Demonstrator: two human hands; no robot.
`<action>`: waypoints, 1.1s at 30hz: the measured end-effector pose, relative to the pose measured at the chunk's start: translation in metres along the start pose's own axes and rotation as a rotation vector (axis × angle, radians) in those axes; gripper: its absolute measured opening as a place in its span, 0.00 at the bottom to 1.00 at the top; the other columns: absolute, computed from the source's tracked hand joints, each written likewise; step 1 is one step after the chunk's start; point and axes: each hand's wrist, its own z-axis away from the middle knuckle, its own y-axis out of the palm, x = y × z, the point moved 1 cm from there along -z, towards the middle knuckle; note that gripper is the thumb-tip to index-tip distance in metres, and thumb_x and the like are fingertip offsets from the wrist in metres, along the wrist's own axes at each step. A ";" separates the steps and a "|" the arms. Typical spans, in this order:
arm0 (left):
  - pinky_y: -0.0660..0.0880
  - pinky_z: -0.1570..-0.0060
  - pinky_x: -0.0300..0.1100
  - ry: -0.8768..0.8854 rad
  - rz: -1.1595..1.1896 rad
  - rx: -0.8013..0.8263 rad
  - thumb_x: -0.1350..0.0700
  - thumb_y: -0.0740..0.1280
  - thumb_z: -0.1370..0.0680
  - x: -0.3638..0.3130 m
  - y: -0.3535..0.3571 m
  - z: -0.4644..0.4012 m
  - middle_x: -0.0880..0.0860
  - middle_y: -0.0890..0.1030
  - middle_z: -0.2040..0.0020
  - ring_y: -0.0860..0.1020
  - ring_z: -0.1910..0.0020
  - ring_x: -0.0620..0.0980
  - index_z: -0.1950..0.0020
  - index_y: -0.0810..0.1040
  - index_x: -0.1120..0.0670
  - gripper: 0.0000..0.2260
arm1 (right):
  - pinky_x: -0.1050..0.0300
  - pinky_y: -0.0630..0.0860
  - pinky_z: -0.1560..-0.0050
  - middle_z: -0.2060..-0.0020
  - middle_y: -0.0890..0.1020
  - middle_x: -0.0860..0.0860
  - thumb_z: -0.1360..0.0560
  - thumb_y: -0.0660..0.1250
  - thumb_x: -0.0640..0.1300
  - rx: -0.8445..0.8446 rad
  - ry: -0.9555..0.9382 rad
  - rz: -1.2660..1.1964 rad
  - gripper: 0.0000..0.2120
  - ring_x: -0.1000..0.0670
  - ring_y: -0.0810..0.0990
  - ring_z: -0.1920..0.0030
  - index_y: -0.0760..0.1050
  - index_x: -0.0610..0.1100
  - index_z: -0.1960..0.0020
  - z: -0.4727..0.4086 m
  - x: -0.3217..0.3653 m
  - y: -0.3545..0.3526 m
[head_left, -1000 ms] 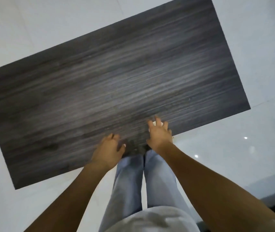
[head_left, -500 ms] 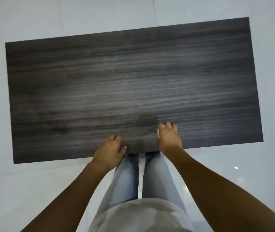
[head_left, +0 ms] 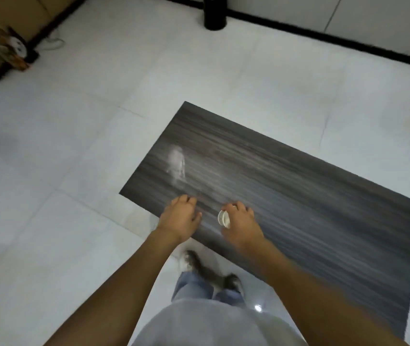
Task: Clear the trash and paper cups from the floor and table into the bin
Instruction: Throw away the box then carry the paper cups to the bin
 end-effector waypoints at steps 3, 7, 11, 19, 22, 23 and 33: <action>0.69 0.36 0.47 -0.085 0.022 -0.098 0.49 0.59 0.20 0.044 -0.023 0.026 0.54 0.72 0.34 0.69 0.35 0.54 0.31 0.69 0.54 0.19 | 0.49 0.73 0.43 0.34 0.66 0.49 0.28 0.69 0.42 0.026 -0.122 0.072 0.26 0.43 0.64 0.35 0.67 0.48 0.32 -0.010 0.060 -0.001; 0.70 0.36 0.45 -0.186 0.016 -0.178 0.48 0.58 0.20 0.115 -0.045 0.057 0.54 0.73 0.35 0.71 0.37 0.53 0.32 0.69 0.54 0.19 | 0.47 0.74 0.41 0.33 0.65 0.48 0.27 0.69 0.41 0.059 -0.266 0.175 0.26 0.42 0.63 0.35 0.66 0.48 0.31 -0.030 0.149 0.013; 0.68 0.35 0.43 -0.244 0.022 -0.178 0.47 0.58 0.20 0.199 -0.068 0.077 0.53 0.72 0.32 0.71 0.35 0.52 0.30 0.68 0.53 0.20 | 0.48 0.72 0.38 0.32 0.65 0.48 0.27 0.68 0.43 0.056 -0.353 0.245 0.26 0.42 0.63 0.33 0.66 0.48 0.31 -0.058 0.243 0.039; 0.68 0.40 0.45 -0.258 -0.068 -0.135 0.49 0.57 0.20 0.357 -0.148 0.086 0.56 0.73 0.37 0.71 0.38 0.54 0.33 0.69 0.56 0.18 | 0.50 0.73 0.45 0.35 0.68 0.46 0.28 0.69 0.46 0.053 -0.448 0.288 0.26 0.43 0.66 0.38 0.66 0.49 0.32 -0.099 0.426 0.104; 0.68 0.39 0.45 -0.237 -0.077 -0.139 0.49 0.57 0.20 0.398 -0.178 0.066 0.55 0.73 0.36 0.71 0.38 0.54 0.32 0.68 0.56 0.19 | 0.50 0.74 0.46 0.35 0.68 0.47 0.29 0.68 0.45 0.060 -0.458 0.280 0.26 0.44 0.66 0.39 0.66 0.49 0.32 -0.129 0.467 0.112; 0.67 0.38 0.44 -0.229 -0.081 -0.136 0.49 0.57 0.20 0.412 -0.187 0.055 0.55 0.72 0.36 0.70 0.38 0.54 0.32 0.68 0.56 0.19 | 0.50 0.74 0.46 0.36 0.68 0.47 0.29 0.68 0.45 0.056 -0.450 0.276 0.26 0.44 0.66 0.39 0.66 0.49 0.32 -0.143 0.478 0.112; 0.68 0.38 0.45 -0.170 -0.125 -0.110 0.50 0.57 0.20 0.528 -0.314 -0.133 0.55 0.72 0.36 0.70 0.37 0.54 0.32 0.68 0.56 0.18 | 0.51 0.74 0.44 0.36 0.68 0.48 0.28 0.69 0.46 0.038 -0.338 0.210 0.26 0.44 0.65 0.37 0.65 0.49 0.32 -0.345 0.599 0.057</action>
